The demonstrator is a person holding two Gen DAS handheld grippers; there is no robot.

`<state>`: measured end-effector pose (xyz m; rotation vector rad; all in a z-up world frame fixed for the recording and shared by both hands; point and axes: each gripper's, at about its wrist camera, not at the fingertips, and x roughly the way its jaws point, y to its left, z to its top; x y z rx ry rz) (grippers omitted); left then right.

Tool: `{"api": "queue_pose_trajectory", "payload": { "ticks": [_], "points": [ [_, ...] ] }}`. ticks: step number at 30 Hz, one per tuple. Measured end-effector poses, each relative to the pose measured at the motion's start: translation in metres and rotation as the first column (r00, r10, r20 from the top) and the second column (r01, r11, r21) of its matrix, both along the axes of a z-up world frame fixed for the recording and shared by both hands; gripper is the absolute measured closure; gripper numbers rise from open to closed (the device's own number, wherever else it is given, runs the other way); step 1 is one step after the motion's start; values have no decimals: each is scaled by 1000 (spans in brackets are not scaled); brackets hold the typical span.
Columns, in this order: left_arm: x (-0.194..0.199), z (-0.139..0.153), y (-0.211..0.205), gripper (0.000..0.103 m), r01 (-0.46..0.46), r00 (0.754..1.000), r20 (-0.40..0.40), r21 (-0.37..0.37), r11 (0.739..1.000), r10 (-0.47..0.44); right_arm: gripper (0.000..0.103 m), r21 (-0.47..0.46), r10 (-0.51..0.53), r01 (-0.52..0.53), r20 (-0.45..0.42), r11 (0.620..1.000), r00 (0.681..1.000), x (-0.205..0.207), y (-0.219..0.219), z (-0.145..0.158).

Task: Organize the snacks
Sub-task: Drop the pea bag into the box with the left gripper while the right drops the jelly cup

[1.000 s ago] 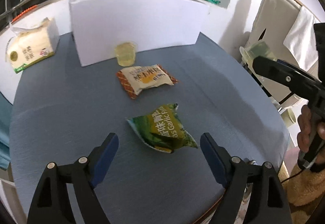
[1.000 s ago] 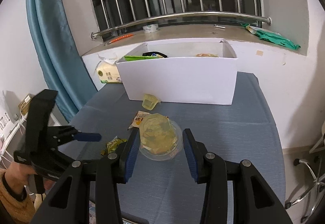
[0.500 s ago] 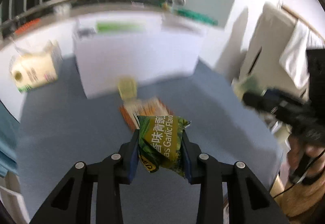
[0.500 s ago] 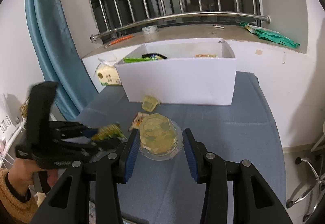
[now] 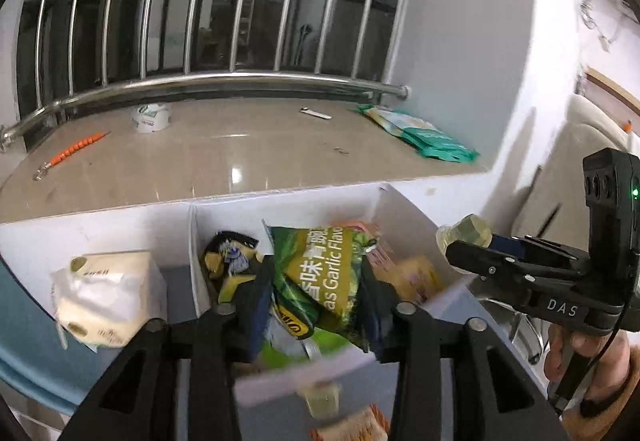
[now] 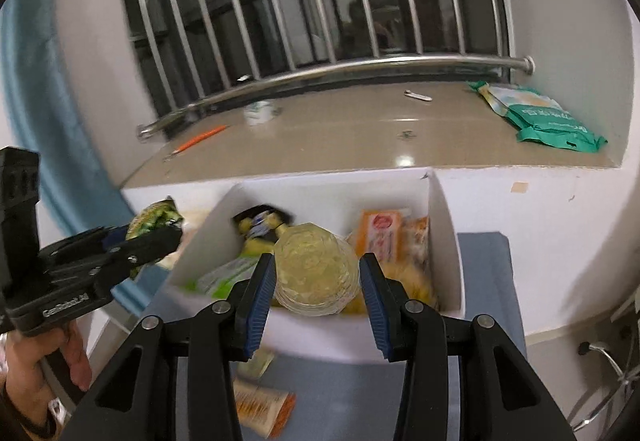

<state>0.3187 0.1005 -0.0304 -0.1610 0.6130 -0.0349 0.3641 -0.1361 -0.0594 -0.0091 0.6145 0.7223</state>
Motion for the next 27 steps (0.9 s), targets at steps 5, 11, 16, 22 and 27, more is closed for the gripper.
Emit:
{"api": "queue_pose_trajectory", "payload": {
  "ticks": [5,11,16,22,27],
  "points": [
    [26,-19,10,0,-84,993,-85,-14,996,82,0,-73,-27,25,-24,997,999,42,14,-8],
    [2,-28,7,0,-66,995,-68,18,998,67,0,-69,-6,7,21,998,1000,21,5,-13],
    [-30,-17,4,0,-46,999,-26,35,998,47,0,-115,31,-20,94,993,995,-10,8,-10],
    [-91,-5,6,0,-34,999,40,7,999,34,0,-102,78,-68,95,992,992,-58,5,-12],
    [-164,-17,-4,0,-8,995,100,-8,1000,9,0,-73,162,-159,33,985,986,-99,4,-35]
  ]
}}
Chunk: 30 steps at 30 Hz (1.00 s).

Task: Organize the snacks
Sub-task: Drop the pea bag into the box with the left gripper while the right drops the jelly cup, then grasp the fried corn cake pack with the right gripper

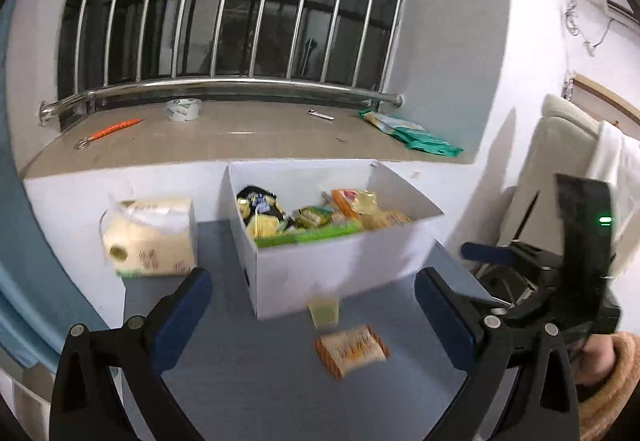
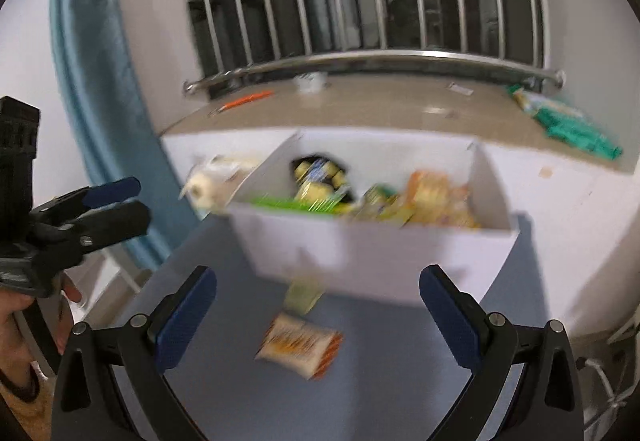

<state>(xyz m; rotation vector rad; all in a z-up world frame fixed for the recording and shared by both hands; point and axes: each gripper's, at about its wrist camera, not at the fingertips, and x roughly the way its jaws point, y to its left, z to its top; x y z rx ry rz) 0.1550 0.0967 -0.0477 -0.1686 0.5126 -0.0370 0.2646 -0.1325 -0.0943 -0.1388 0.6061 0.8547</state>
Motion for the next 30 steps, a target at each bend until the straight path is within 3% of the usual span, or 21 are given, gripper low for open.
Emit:
{"api": "queue_pose_trajectory", "payload": {
  "ticks": [4,10,19,24,26,27,28,30],
  "points": [
    [-42,-23,-1,0,-20,1000,-4,-17,1000,20,0,-66,10,-12,-34,998,999,-20,9,-36],
    [-84,-50,4,0,-51,998,-32,-35,998,50,0,-147,14,-30,-108,989,994,-18,30,-84],
    [-102,-73,12,0,-72,994,-83,-64,995,67,0,-203,-53,13,-195,979,979,9,65,-118],
    [-99,-74,12,0,-70,993,-94,-62,996,64,0,-264,-122,68,-196,962,973,17,78,-127],
    [-97,-74,12,0,-70,993,-98,-56,996,65,7,-303,-121,70,-154,951,981,15,84,-128],
    [-94,-74,12,0,-71,992,-104,-56,996,65,33,-313,-122,81,-115,946,986,12,84,-125],
    [-92,-74,12,0,-71,992,-106,-56,996,64,40,-297,-103,58,-139,953,985,12,83,-123],
    [-86,-74,11,0,-68,991,-116,-55,996,61,41,-289,-91,40,-168,957,982,13,80,-119]
  ]
}}
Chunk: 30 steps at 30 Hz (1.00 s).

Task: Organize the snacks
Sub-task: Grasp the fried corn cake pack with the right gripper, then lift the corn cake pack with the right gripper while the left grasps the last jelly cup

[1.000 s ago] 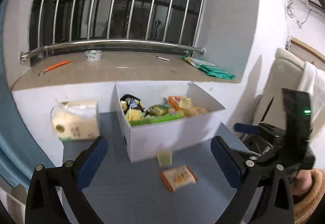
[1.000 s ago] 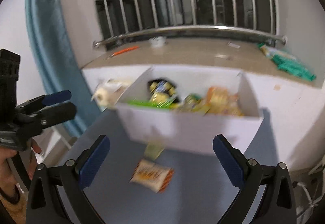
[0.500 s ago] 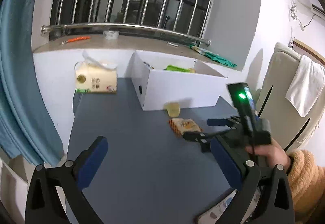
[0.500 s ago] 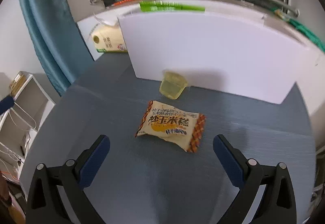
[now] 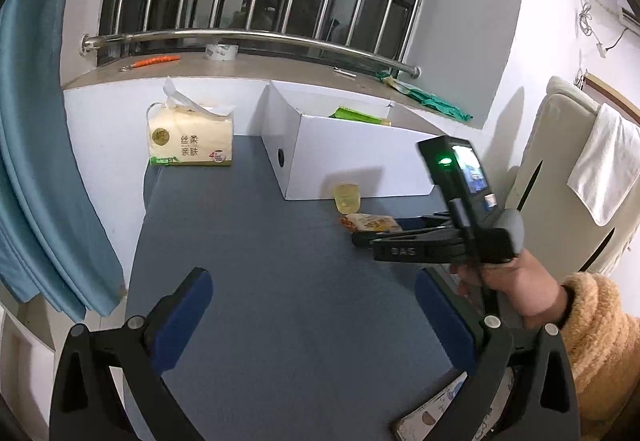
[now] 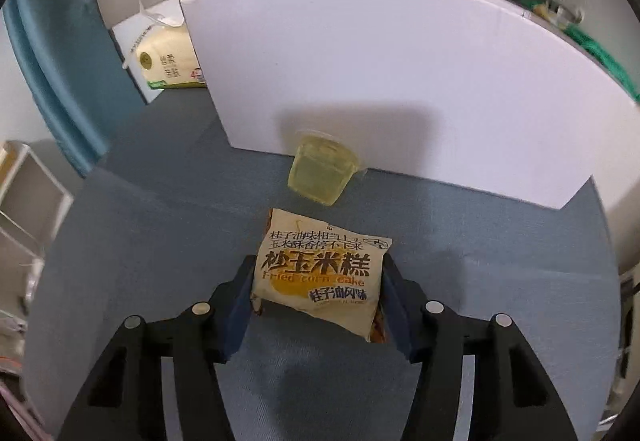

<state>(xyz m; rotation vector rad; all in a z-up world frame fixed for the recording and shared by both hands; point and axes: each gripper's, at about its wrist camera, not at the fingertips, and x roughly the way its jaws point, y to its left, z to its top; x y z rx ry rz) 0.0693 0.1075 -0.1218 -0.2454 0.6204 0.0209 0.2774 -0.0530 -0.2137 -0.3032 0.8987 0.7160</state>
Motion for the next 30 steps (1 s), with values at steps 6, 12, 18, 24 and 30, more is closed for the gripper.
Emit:
{"api": "queue_pose_trajectory", "payload": {
  "ticks": [6,12,18,24,30],
  "points": [
    [45,-7,-15,0,38,997,-60,15,999,-37,41,100,-10,8,27,995,1000,-16,-49,20],
    [107,-20,-49,0,80,991,-113,68,994,-72,41,217,-86,80,20,973,996,-35,-126,40],
    [169,-36,-69,0,83,985,-159,154,984,-59,41,333,-147,137,7,933,989,-54,-184,53],
    [218,-58,-71,0,19,970,-241,184,983,27,41,377,-177,168,-10,911,984,-61,-204,47],
    [237,-74,-60,50,-22,954,-295,120,993,56,40,369,-184,183,-32,911,982,-57,-206,41]
  ]
}}
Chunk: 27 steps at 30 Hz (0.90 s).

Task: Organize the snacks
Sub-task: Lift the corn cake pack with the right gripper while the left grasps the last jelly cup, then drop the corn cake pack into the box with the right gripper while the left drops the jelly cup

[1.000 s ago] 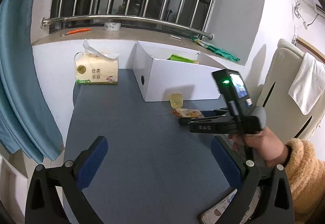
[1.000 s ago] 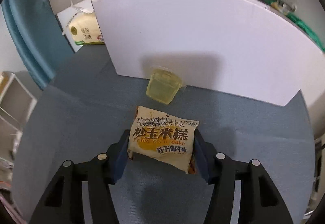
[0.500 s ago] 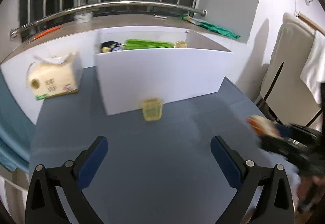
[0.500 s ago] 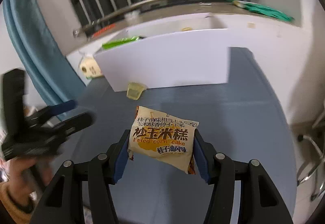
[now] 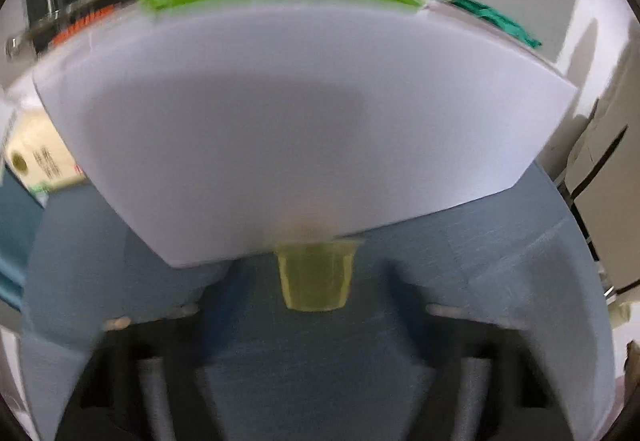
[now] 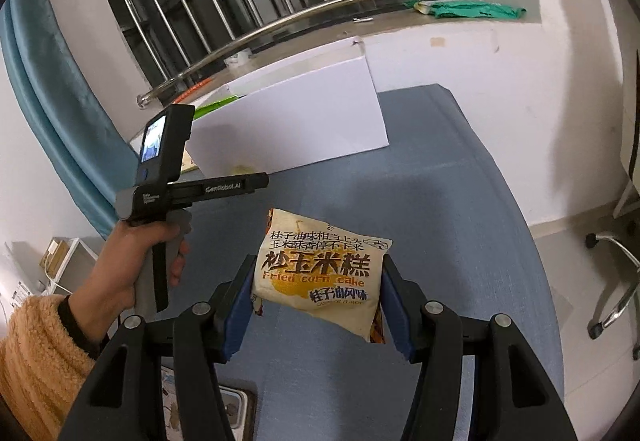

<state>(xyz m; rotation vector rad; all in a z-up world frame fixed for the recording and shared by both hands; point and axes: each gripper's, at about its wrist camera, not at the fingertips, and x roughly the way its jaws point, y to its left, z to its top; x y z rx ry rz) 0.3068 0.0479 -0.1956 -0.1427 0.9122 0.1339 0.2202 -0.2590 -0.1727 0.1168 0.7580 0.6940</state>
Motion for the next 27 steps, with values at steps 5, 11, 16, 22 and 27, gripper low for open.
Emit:
{"api": "queue_pose_trajectory", "payload": {
  "ticks": [5,11,16,22,27],
  "points": [
    [-20,9,2,68,62,997,38,-26,998,-61,40,3,2,-2,2,1000,1000,-1,1,5],
    [-79,51,4,68,114,977,191,-74,991,-98,40,9,20,-20,28,1000,999,-4,6,7],
    [-119,112,16,67,129,934,345,-77,989,-95,40,11,43,-43,70,999,997,3,20,18],
    [-114,159,35,67,123,901,427,-74,990,-80,40,-19,57,-54,168,998,984,24,49,55],
    [-63,172,40,67,143,906,411,-76,987,-100,40,-29,37,-31,252,999,967,67,76,99]
  ]
}}
